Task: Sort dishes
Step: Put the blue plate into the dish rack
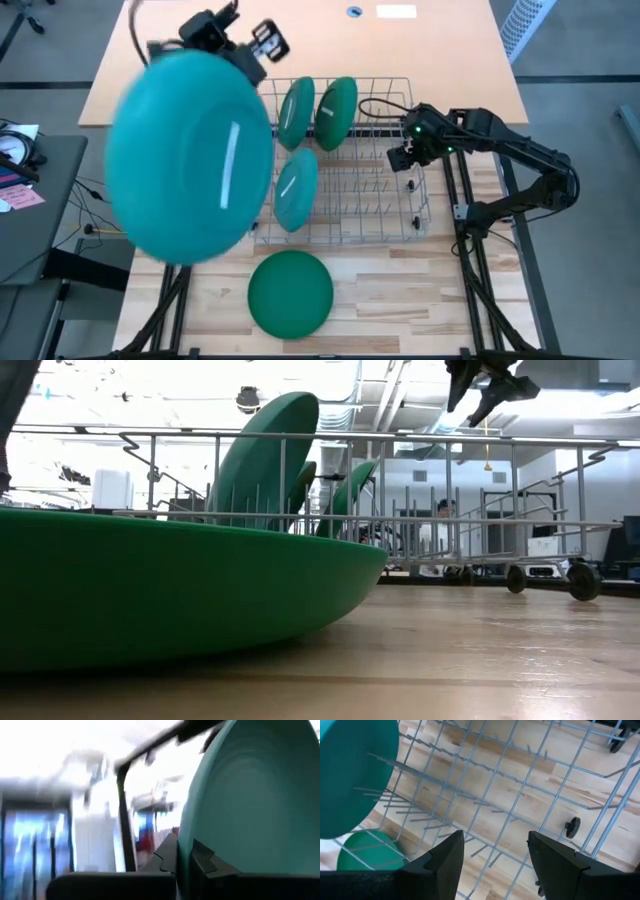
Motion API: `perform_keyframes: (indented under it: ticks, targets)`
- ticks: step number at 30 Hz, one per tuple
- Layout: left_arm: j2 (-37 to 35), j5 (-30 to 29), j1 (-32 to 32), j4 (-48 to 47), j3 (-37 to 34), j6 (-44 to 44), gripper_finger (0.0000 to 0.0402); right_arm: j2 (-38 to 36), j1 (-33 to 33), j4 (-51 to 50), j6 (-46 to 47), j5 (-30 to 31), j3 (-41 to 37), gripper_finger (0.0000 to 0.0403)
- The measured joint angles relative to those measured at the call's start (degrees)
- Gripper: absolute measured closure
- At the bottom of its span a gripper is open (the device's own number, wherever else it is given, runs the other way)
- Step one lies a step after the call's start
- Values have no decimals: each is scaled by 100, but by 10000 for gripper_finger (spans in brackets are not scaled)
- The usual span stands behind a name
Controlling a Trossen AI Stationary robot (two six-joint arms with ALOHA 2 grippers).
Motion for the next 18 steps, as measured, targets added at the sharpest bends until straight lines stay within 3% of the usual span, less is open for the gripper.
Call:
perform_keyframes:
  ticks: [4,7,11,14,18]
  targets:
    - [619,-916,168,2521,-6,-1217,401,0,133,0,177,95,0,178]
    - [1051,-1510,195,3606,-9,-1832,401,0,233,6,274,206,0,178]
    - [1596,-1825,126,5058,-9,-2798,401,0,251,13,292,279,0,178]
    - [1883,-1790,18,5159,-9,-3796,401,0,231,21,295,312,0,178]
    - [2133,-1752,-219,5162,-9,-4245,401,0,194,20,294,319,0,178]
